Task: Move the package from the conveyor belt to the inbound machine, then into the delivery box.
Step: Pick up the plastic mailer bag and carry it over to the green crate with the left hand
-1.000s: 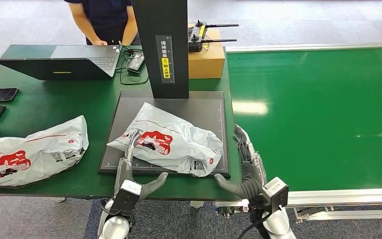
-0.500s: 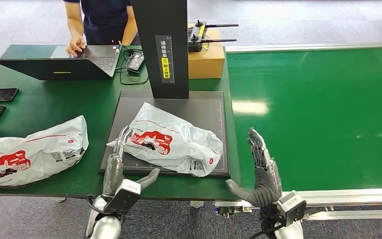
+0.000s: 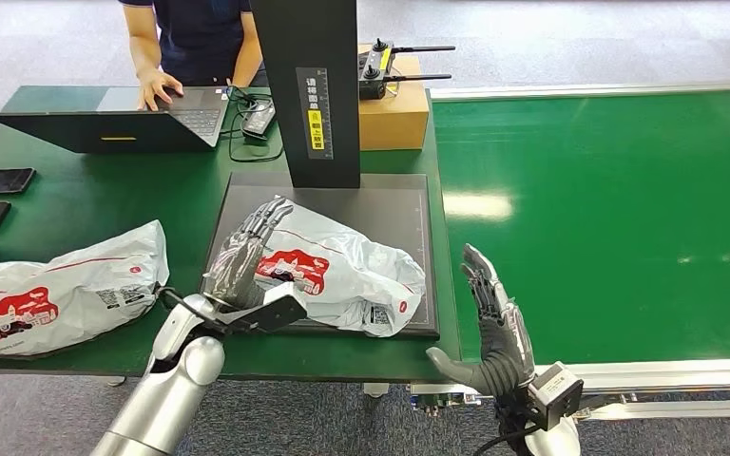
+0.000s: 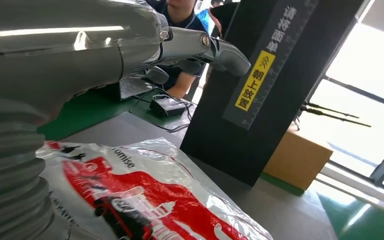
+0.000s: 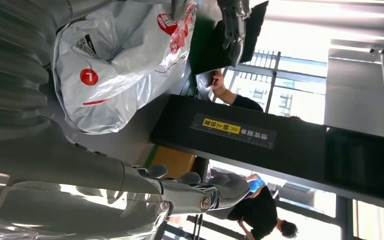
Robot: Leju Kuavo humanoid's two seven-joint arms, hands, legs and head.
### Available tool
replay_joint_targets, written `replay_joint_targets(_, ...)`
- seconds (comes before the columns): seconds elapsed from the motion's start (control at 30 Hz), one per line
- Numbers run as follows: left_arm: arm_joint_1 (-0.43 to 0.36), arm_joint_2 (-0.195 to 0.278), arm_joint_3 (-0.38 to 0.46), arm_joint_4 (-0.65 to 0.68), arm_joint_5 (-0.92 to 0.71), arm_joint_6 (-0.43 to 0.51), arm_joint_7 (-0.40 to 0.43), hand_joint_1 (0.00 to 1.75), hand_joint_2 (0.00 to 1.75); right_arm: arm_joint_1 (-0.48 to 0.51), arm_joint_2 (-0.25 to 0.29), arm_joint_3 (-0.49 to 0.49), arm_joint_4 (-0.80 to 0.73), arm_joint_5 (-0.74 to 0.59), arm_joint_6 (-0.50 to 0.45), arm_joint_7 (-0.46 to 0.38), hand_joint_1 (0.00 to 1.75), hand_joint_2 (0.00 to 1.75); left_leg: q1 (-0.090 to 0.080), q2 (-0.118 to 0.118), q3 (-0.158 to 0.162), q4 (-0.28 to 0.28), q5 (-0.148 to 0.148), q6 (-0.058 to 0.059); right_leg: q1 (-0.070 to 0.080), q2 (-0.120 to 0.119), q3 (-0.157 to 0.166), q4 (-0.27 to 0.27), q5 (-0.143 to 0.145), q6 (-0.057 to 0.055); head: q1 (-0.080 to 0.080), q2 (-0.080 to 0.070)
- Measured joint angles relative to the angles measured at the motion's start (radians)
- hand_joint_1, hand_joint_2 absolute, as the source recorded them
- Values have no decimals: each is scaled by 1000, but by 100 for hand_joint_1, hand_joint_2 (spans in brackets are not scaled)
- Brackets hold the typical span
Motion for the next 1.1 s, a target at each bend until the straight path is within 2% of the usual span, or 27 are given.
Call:
replay_joint_targets(0.37,-228,16,-122,288,-56,-118,41,0,175,-35,0,0,23,-15,12,0,0,175,0,0,0,0,0,0,0,0,0,0,0,0,0,0)
replay_joint_targets(0.77,-369,13,-238,507,-75,-307,22,0,175,-62,0,0,48,-20,6,0,0,175,0,0,1,0,0,0,0,0,1,0,0,0,0,0)
replay_joint_targets(0.83,-386,10,-253,529,-76,-330,21,6,175,-62,0,0,49,-18,-1,0,0,175,0,0,2,0,0,0,0,0,2,0,0,0,0,0)
replay_joint_targets(0.97,-406,5,-272,555,-69,-349,13,175,175,-52,-1,-1,48,-16,-13,0,0,175,0,0,4,0,0,0,0,0,3,0,0,0,0,0)
replay_joint_targets(1.1,-413,6,-279,567,-37,-351,-3,175,175,-37,-2,-1,45,-15,-11,0,0,175,0,0,4,0,0,0,0,0,4,0,0,0,0,0)
